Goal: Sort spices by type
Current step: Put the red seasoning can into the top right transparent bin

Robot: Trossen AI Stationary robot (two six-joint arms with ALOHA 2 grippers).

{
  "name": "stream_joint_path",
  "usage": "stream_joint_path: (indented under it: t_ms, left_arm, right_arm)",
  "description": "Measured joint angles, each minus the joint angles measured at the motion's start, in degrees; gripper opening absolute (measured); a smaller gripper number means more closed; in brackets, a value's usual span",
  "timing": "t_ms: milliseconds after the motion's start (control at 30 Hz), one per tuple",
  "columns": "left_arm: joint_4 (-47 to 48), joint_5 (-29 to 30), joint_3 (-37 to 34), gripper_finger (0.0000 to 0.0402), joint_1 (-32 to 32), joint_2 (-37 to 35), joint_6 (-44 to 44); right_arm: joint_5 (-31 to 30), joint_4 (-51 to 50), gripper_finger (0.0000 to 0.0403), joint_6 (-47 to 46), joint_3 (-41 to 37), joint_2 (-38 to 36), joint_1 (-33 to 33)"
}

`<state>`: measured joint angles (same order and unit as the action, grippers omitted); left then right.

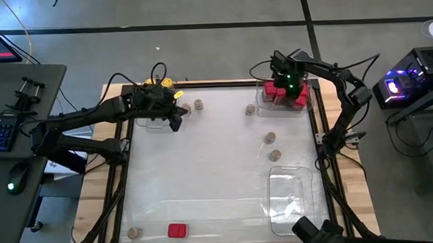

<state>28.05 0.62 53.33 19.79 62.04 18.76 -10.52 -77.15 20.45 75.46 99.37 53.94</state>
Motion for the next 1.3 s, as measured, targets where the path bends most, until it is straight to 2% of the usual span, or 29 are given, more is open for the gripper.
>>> stream_joint_path:
  t_ms: [167, 333, 667, 767, 900, 1033, 1133, 1233, 1300]
  left_arm:
    - [0.0, 0.0, 0.0, 0.0000, 0.0, 0.0, 0.0]
    - [0.0, 0.0, 0.0, 0.0000, 0.0, 0.0, 0.0]
    - [0.0, 0.0, 0.0, 0.0000, 0.0, 0.0, -0.5]
    - [0.0, 0.0, 0.0, 0.0000, 0.0, 0.0, -0.9]
    - [0.0, 0.0, 0.0, 0.0000, 0.0, 0.0, -1.4]
    - [0.0, 0.0, 0.0, 0.0000, 0.0, 0.0, -2.2]
    - [0.0, 0.0, 0.0, 0.0000, 0.0, 0.0, -2.4]
    - [-0.2, 0.0, 0.0, 0.0000, 0.0, 0.0, -2.5]
    - [-0.9, 0.0, -0.1, 0.0000, 0.0, 0.0, -2.5]
  right_arm:
    - [-2.8, -0.3, 0.0000, 3.1, 0.0, 0.0, 0.5]
    - [-3.5, -0.4, 0.0000, 11.4, 0.0, 0.0, 0.4]
    - [-3.5, -0.8, 0.0000, 10.9, 0.0, -1.9, -2.3]
    - [-2.5, -0.8, 0.0000, 6.1, 0.0, -3.7, -2.3]
    - [2.6, -1.4, 0.0000, -7.7, -0.3, -6.1, -0.4]
    - [5.0, -2.0, 0.0000, -19.2, -5.3, -9.4, 1.5]
    - [5.6, -1.6, 0.0000, -22.3, -9.7, -12.1, 1.6]
    - [9.6, 1.1, 0.0000, -25.8, -11.8, -14.6, 0.8]
    - [7.8, 1.8, 0.0000, -27.3, -12.7, -15.9, 1.0]
